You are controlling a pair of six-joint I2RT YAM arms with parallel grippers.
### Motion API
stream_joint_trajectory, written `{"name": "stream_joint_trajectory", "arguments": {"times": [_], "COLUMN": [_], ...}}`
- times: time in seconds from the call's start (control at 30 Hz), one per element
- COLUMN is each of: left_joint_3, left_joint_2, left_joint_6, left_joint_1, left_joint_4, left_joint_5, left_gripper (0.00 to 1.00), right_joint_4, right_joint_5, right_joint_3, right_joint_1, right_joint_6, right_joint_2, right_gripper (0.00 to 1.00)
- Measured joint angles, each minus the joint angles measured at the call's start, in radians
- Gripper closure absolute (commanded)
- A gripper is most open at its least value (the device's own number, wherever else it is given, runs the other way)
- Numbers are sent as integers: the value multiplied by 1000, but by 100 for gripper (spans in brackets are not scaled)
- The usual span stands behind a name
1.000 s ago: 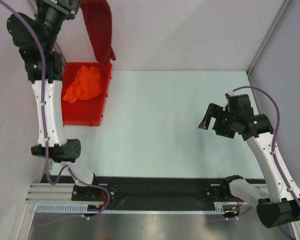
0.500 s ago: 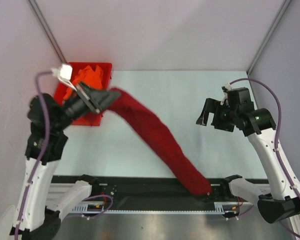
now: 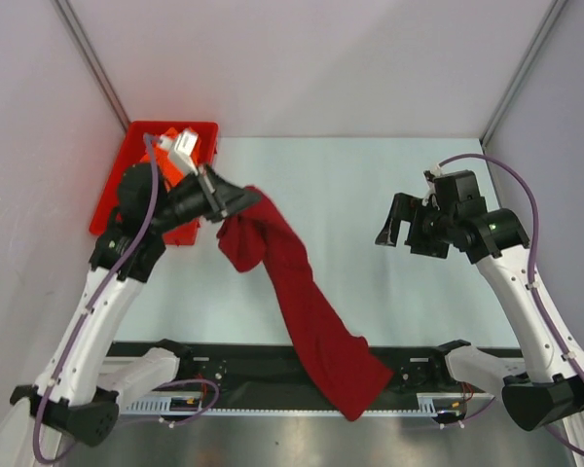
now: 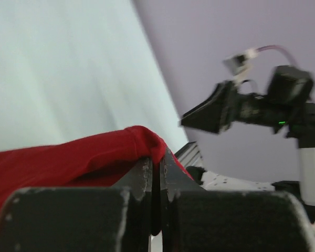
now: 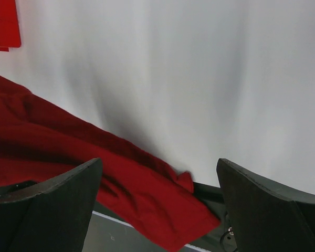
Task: Fold and stack the t-shirts
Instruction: Move the tshirt to the center of the board
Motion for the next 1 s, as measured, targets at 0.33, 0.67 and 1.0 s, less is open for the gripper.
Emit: {"name": "stream_joint_trajectory", "arguments": {"times": [0.33, 0.67, 1.0], "left_joint_3": [595, 18, -104], "left_joint_2": [423, -50, -102], "left_joint_6": [-39, 63, 124], "left_joint_1": [-233, -152, -86], "left_joint_4": [277, 116, -405], "left_joint_5": [127, -55, -621], "left_gripper": [100, 43, 6], "right_joint_4": [2, 35, 155], "right_joint_5": [8, -5, -29], "right_joint_3": [-6, -46, -100], "right_joint_1": [0, 14, 153], "right_joint_6": [34, 41, 44], "right_joint_2": [-24, -10, 157], "right_gripper": [2, 1, 18]}}
